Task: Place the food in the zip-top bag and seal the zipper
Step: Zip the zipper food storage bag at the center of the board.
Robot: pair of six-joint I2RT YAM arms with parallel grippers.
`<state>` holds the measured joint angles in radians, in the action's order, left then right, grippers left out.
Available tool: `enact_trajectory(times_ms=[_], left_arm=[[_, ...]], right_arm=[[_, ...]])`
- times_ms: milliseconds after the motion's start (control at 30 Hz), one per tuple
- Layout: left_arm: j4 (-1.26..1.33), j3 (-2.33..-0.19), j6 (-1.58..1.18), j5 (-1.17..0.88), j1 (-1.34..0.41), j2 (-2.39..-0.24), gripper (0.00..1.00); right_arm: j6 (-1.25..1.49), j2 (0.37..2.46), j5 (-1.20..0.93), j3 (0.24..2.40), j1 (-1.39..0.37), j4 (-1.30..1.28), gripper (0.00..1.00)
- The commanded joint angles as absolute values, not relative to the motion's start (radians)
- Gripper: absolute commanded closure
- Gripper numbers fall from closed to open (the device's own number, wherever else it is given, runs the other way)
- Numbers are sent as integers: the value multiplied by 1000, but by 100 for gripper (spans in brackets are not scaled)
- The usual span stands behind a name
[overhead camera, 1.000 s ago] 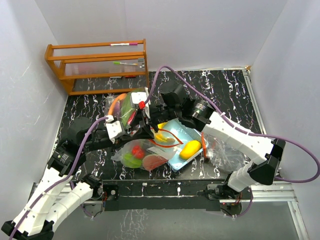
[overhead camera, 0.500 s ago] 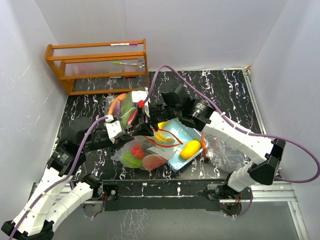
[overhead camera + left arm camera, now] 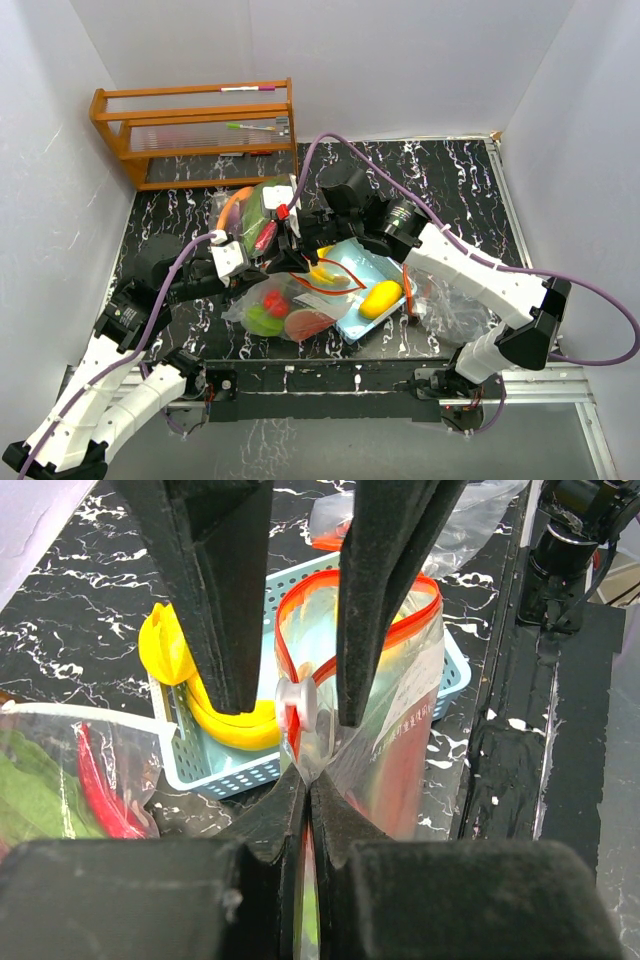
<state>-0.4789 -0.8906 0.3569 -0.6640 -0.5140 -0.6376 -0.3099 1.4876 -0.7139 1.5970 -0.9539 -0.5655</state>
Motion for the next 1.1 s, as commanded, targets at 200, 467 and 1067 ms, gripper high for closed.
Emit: enact_trajectory(times_ms=[200, 467, 1067], left_arm=[[-469, -933, 361, -660, -511, -622, 100], [-474, -959, 367, -632, -510, -609, 100], [-506, -983, 383, -601, -510, -606, 100]], right_arm=[[-295, 1496, -701, 1621, -954, -534, 80], [-279, 1484, -655, 1596, -953, -538, 85], [-215, 1375, -489, 1511, -954, -484, 92]])
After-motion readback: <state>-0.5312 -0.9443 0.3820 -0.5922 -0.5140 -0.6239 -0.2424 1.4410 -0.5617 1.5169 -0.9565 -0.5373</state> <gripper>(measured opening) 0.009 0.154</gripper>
